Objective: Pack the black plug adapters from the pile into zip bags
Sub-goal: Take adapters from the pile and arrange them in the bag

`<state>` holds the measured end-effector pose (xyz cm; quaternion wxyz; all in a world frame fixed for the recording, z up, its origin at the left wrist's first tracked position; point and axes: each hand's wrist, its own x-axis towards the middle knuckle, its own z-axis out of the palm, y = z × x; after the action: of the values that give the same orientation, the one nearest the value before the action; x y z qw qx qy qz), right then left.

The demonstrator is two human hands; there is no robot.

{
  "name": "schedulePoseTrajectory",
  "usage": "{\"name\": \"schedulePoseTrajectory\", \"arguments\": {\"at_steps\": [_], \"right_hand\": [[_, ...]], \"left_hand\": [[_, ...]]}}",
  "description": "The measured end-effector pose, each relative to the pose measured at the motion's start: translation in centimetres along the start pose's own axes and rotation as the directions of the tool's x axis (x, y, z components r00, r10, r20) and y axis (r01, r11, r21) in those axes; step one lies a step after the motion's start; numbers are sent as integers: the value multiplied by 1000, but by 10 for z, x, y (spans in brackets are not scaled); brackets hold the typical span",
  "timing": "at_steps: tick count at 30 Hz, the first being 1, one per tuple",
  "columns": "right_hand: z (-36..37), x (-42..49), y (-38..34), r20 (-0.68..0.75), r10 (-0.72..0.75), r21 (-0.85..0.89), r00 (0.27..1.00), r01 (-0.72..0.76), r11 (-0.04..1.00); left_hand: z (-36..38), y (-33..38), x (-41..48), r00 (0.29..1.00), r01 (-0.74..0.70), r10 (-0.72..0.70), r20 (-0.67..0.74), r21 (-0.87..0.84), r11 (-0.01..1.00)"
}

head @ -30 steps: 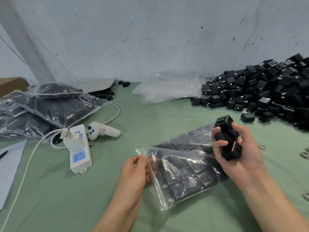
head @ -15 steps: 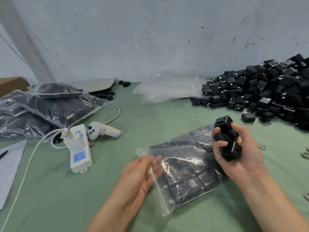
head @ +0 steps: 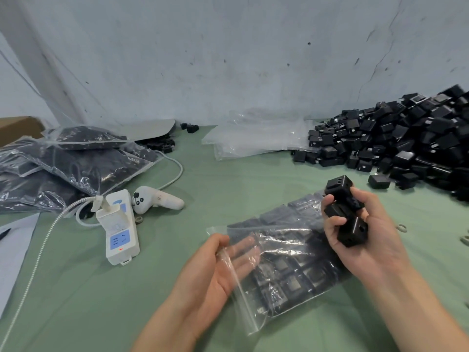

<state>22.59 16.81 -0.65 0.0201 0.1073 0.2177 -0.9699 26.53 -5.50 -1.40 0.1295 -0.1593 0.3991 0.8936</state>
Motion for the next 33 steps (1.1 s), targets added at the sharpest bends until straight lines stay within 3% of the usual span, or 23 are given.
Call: {"name": "schedulePoseTrajectory", "arguments": {"at_steps": [3,5,7,8,11,15,19,24,27,29,31,33], "right_hand": [[5,0,1,-11,-13,-103,1000,12,995],[8,-1,3,-3,0,-195,1000,0,981],[10,-1,7,22,24,-317,999,-16,948],[11,-1,10,45,38,-379,998,-18,925],[16,-3,20,137,78,-501,987,2,865],[19,-8,32,239,105,-644,965,76,761],[21,-15,36,331,120,-734,936,176,655],[20,-18,42,453,64,-810,889,380,447],[20,-20,47,459,46,-801,887,391,454],[21,-19,45,427,4,-779,904,366,509],[20,-16,40,375,-50,-745,926,333,579],[18,-13,34,311,-93,-718,946,298,629]], "left_hand": [[-8,5,6,958,-158,215,-190,279,947],[-17,10,11,817,-276,511,-266,599,752],[-20,16,12,640,-368,751,-166,791,489],[-17,18,11,599,-423,796,-84,811,405],[2,16,8,641,-569,753,150,751,335],[26,4,6,701,-620,602,383,745,248],[34,1,6,750,-607,506,425,746,273],[33,3,3,893,-449,377,246,544,709],[22,8,0,926,-378,342,162,449,810],[7,17,-3,889,-423,451,79,517,744],[-13,28,-9,820,-436,571,19,668,603],[-30,34,-15,807,-373,590,-6,770,518]]}}
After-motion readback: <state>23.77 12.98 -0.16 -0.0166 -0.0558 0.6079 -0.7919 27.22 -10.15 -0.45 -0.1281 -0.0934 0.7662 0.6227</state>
